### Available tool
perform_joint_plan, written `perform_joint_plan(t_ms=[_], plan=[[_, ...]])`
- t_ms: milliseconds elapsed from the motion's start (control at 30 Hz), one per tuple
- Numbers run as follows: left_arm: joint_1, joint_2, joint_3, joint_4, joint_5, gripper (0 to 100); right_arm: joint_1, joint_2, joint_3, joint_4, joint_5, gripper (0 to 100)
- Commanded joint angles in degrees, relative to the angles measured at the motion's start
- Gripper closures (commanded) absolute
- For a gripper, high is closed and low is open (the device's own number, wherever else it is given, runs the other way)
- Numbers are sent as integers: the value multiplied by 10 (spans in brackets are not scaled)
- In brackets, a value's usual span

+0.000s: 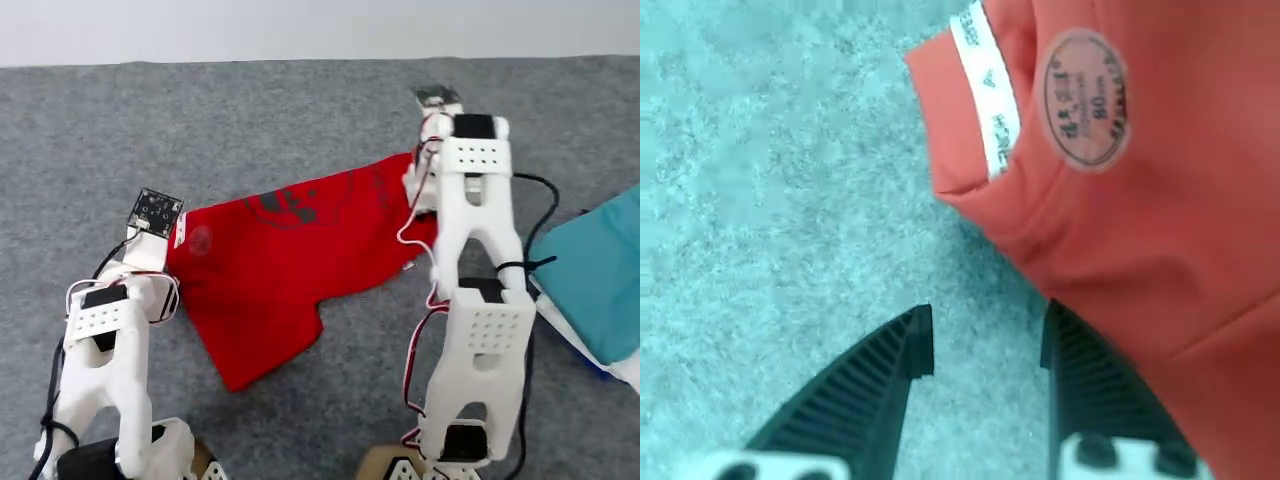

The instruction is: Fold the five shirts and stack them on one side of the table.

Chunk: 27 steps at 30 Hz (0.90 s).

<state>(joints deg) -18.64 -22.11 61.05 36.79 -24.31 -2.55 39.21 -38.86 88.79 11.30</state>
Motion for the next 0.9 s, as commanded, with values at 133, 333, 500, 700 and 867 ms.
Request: perform_joint_plan(t_ms=[133, 333, 500, 700, 867], plan=[[4, -13, 3, -25, 1, 816, -59, -65, -4, -78, 45, 990], [4, -13, 3, -25, 1, 816, -70, -97, -4, -117, 68, 990], [4, -13, 3, -25, 1, 816, -51, -103, -4, -118, 91, 990], [18, -13, 3, -25, 1, 816, -81, -118, -25, -141, 94, 990], [20, -13, 3, -25, 1, 816, -112, -131, -69, -159, 94, 990]])
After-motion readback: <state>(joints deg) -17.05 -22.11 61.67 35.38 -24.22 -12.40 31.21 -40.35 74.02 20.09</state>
